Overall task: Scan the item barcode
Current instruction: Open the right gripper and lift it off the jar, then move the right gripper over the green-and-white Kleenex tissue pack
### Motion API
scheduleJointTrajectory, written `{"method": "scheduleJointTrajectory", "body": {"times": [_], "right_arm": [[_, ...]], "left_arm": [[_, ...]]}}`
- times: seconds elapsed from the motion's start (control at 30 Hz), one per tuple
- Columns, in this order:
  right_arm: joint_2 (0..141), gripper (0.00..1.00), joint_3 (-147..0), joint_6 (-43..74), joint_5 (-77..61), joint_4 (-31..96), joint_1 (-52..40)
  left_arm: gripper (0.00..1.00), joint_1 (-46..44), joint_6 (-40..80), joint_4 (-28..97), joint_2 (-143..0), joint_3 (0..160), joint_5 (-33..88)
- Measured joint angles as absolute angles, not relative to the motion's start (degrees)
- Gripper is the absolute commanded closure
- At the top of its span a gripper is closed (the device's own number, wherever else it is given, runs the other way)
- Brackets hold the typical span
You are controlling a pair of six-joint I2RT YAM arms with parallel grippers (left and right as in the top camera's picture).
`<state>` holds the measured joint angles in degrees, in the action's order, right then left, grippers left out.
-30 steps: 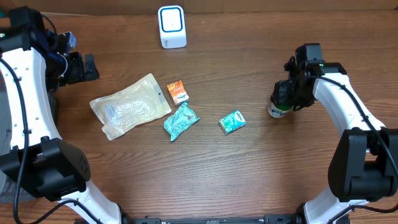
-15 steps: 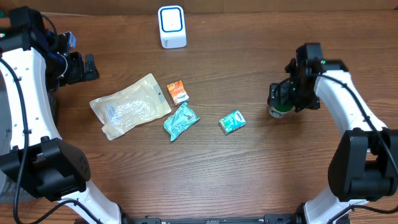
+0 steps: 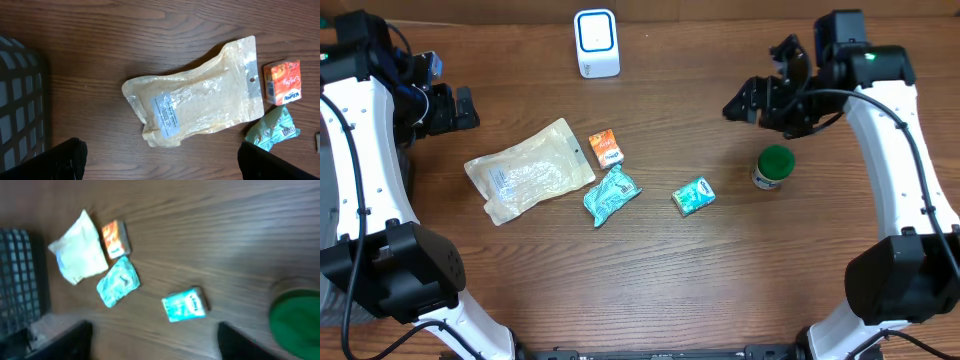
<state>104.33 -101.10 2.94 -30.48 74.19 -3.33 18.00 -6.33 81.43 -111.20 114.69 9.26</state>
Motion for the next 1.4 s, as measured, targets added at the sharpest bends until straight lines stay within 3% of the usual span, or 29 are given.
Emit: {"method": "scheduleJointTrajectory", "body": {"times": [0.07,0.3,0.57,0.8,1.4], "right_arm": [[104.3,0.68,-100.1,3.0,-29.6,75.0,-6.0],[104.3,0.9,-94.8,3.2,-21.3,75.6,-17.1],[104.3,0.91,-86.5,3.0,-12.5,73.6,-27.8],[104.4,0.91,-73.0,1.9,-9.4,63.4,-32.9],[104.4,0.9,-63.6,0.4,0.2,34.2,-32.4]], "left_arm": [[0.0,18.0,-6.3,81.4,-111.2,114.7,9.2],[0.0,18.0,-6.3,81.4,-111.2,114.7,9.3],[0.0,18.0,-6.3,81.4,-111.2,114.7,9.3],[0.01,18.0,-6.3,81.3,-111.2,114.7,9.2],[0.0,18.0,-6.3,81.4,-111.2,114.7,9.2]]}}
